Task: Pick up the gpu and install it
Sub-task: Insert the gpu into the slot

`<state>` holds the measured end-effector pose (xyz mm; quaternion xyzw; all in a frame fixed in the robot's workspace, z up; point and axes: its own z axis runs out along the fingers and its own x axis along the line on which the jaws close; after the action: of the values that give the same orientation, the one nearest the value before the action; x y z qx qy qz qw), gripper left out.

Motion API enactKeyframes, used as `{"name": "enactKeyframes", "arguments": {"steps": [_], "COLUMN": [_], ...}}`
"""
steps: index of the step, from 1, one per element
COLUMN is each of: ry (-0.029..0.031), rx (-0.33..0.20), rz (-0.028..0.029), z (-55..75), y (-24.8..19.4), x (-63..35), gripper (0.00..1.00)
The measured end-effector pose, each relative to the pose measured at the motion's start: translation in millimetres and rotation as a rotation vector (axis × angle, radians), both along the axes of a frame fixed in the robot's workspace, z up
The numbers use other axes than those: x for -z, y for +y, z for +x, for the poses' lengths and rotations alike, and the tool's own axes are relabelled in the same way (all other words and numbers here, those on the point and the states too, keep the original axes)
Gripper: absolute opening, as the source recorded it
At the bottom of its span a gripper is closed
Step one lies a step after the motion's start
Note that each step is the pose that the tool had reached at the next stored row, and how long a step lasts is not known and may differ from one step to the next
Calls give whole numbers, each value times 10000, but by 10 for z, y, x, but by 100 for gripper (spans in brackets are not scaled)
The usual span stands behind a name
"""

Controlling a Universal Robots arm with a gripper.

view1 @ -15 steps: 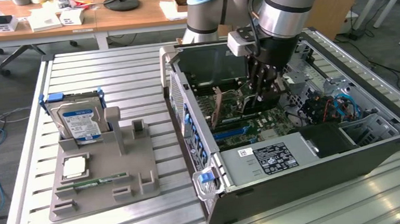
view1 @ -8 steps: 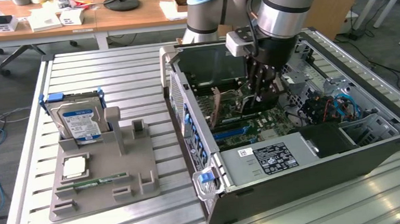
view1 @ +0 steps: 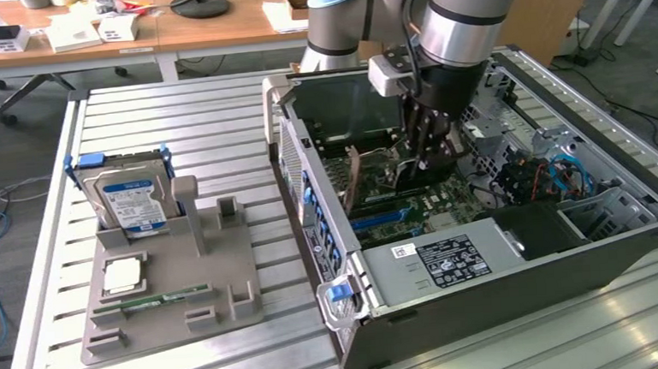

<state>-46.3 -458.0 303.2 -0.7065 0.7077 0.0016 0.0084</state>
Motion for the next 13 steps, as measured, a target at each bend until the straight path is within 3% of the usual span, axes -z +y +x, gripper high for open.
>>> {"name": "enactKeyframes", "arguments": {"steps": [8,13], "ry": [1,1], "rx": [0,2], "rz": [-1,-2], "z": [0,-3], "y": [0,0], "x": [85,88], "gripper": [26,26]}}
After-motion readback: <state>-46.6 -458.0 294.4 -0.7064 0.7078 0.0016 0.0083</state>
